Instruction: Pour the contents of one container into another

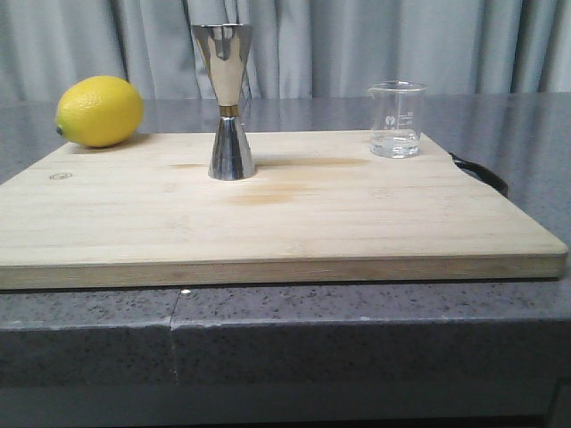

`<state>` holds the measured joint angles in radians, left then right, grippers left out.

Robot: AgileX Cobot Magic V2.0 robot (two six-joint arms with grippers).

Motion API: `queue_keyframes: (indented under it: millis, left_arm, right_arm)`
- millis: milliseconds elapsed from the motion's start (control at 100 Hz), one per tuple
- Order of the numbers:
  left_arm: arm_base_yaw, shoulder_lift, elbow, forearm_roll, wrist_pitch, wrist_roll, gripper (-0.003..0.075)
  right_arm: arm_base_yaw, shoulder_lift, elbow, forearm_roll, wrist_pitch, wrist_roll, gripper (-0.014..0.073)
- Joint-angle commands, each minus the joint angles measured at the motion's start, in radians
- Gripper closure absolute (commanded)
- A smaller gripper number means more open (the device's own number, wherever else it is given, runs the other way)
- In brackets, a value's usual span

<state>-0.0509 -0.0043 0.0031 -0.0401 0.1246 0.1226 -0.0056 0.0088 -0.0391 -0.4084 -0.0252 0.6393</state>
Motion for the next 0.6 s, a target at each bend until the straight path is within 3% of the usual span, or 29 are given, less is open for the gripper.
queue_keyframes:
  millis: [0, 100, 230, 300, 440, 590]
  left_arm:
    - [0.001, -0.025, 0.037, 0.0, -0.086, 0.002, 0.0739]
    - [0.001, -0.025, 0.037, 0.0, -0.086, 0.002, 0.0739]
    - [0.001, -0.025, 0.037, 0.0, -0.086, 0.002, 0.0739]
    - [0.001, -0.025, 0.037, 0.0, -0.086, 0.002, 0.0739]
    - [0.001, -0.025, 0.037, 0.0, -0.086, 0.002, 0.0739]
    - [0.001, -0.025, 0.037, 0.0, -0.086, 0.002, 0.0739]
  right_arm:
    - [-0.006, -0.002, 0.009, 0.011, -0.126, 0.0, 0.0669]
    - [-0.006, -0.002, 0.081, 0.096, -0.231, -0.031, 0.0669]
    - [-0.006, -0.004, 0.079, 0.416, -0.178, -0.329, 0.0669]
    - [-0.004, -0.019, 0.079, 0.501, -0.181, -0.486, 0.0669]
    - [-0.004, -0.037, 0.079, 0.518, -0.179, -0.639, 0.0669]
    - [-0.004, -0.037, 0.079, 0.518, -0.181, -0.682, 0.0669]
